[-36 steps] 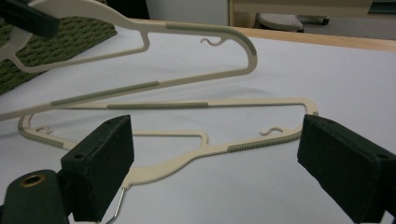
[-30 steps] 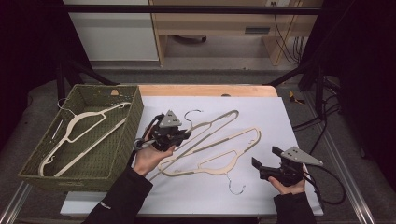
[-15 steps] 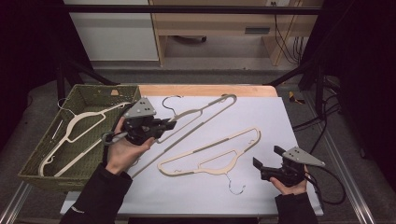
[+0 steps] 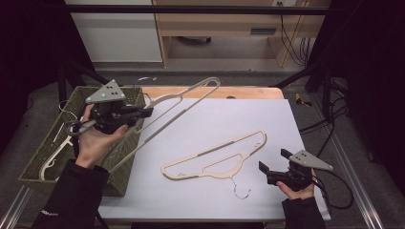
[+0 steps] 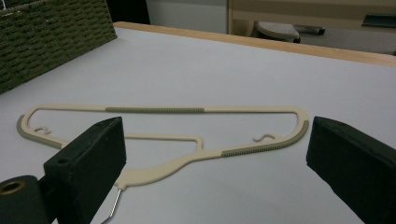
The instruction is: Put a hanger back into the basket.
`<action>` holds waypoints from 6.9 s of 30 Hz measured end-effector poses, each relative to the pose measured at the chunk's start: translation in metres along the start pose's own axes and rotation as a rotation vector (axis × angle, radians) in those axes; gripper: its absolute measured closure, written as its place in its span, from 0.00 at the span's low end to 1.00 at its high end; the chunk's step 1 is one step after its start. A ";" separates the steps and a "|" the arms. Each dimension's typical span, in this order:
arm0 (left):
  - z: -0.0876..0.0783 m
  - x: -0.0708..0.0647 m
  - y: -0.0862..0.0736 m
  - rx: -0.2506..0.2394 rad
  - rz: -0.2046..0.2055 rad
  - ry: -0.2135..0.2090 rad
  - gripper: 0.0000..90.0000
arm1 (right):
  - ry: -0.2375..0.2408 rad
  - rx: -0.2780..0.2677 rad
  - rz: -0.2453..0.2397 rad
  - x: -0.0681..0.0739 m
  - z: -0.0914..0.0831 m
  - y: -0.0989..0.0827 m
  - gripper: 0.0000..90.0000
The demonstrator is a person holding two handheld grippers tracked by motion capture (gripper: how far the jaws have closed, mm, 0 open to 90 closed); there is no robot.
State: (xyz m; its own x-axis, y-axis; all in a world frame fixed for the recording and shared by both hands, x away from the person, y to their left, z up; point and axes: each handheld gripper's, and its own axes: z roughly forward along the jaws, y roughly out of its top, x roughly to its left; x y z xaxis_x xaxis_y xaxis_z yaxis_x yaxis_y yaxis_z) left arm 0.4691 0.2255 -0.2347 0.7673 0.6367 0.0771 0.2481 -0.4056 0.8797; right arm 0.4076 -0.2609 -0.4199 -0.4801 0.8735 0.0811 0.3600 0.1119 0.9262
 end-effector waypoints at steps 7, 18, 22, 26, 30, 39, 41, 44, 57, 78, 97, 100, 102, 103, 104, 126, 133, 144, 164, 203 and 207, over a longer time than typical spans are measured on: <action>-0.021 0.026 -0.002 -0.032 -0.021 0.023 0.95 | 0.001 0.006 0.004 0.000 0.000 0.000 0.06; -0.044 0.062 -0.017 -0.002 -0.016 0.075 0.95 | 0.000 0.011 -0.006 -0.001 -0.001 0.000 0.05; -0.053 0.075 -0.028 0.006 -0.025 0.078 0.95 | -0.001 0.007 -0.001 0.000 0.000 0.000 0.05; -0.060 0.088 -0.038 0.030 -0.025 0.091 0.95 | -0.003 0.017 -0.002 0.000 0.001 -0.001 0.05; -0.066 0.100 -0.047 0.051 -0.030 0.107 0.95 | 0.001 0.015 -0.006 0.000 0.001 -0.001 0.05; -0.074 0.128 -0.073 0.098 -0.061 0.138 0.95 | -0.001 0.019 0.000 0.001 0.002 -0.001 0.05; -0.074 0.131 -0.077 0.100 -0.065 0.146 0.95 | -0.001 0.020 -0.001 0.001 0.002 -0.001 0.05; -0.076 0.138 -0.084 0.092 -0.080 0.160 0.95 | -0.003 0.020 -0.005 0.000 0.002 -0.001 0.05; -0.087 0.155 -0.109 0.107 -0.132 0.201 0.95 | -0.003 0.021 -0.006 0.000 0.002 -0.001 0.05; -0.056 0.160 -0.142 0.258 -0.227 0.181 0.95 | 0.002 0.024 -0.005 0.000 0.002 -0.002 0.05; -0.039 0.173 -0.167 0.275 -0.380 0.351 0.86 | 0.004 0.027 -0.003 0.001 0.002 -0.002 0.05; -0.038 0.177 -0.171 0.318 -0.383 0.411 0.85 | 0.001 0.032 -0.001 0.001 0.003 -0.002 0.05; -0.037 0.180 -0.174 0.322 -0.400 0.432 0.84 | 0.002 0.029 -0.005 0.001 0.003 -0.002 0.05; -0.037 0.181 -0.175 0.325 -0.411 0.441 0.83 | 0.002 0.031 -0.005 0.001 0.003 -0.002 0.05; -0.037 0.182 -0.176 0.331 -0.430 0.455 0.82 | 0.002 0.031 -0.005 0.001 0.003 -0.002 0.05; -0.050 0.176 -0.185 0.383 -0.537 0.598 0.76 | 0.002 0.028 -0.003 0.001 0.002 -0.002 0.05; -0.067 0.155 -0.161 0.253 -0.465 0.587 0.65 | -0.003 0.024 0.000 0.001 0.001 -0.001 0.05; -0.060 0.100 -0.132 -0.018 -0.339 0.428 0.39 | -0.003 0.014 -0.002 0.001 0.000 0.000 0.05; 0.007 -0.006 -0.101 -0.171 -0.156 0.135 0.08 | 0.031 0.022 0.015 0.006 0.003 0.001 0.04; 0.100 -0.067 -0.150 0.003 -0.111 -0.040 0.08 | 0.060 0.184 0.014 0.045 0.036 -0.013 0.12; 0.099 -0.065 -0.152 0.004 -0.123 -0.037 0.08 | 0.059 0.238 -0.005 0.054 0.046 -0.020 0.17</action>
State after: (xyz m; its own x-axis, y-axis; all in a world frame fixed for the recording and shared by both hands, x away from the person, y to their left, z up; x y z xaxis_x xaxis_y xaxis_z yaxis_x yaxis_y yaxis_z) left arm 0.4403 0.1813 -0.4202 0.7525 0.6568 -0.0485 0.3438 -0.3289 0.8796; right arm 0.4111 -0.1941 -0.4507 -0.5254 0.8444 0.1044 0.5324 0.2306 0.8145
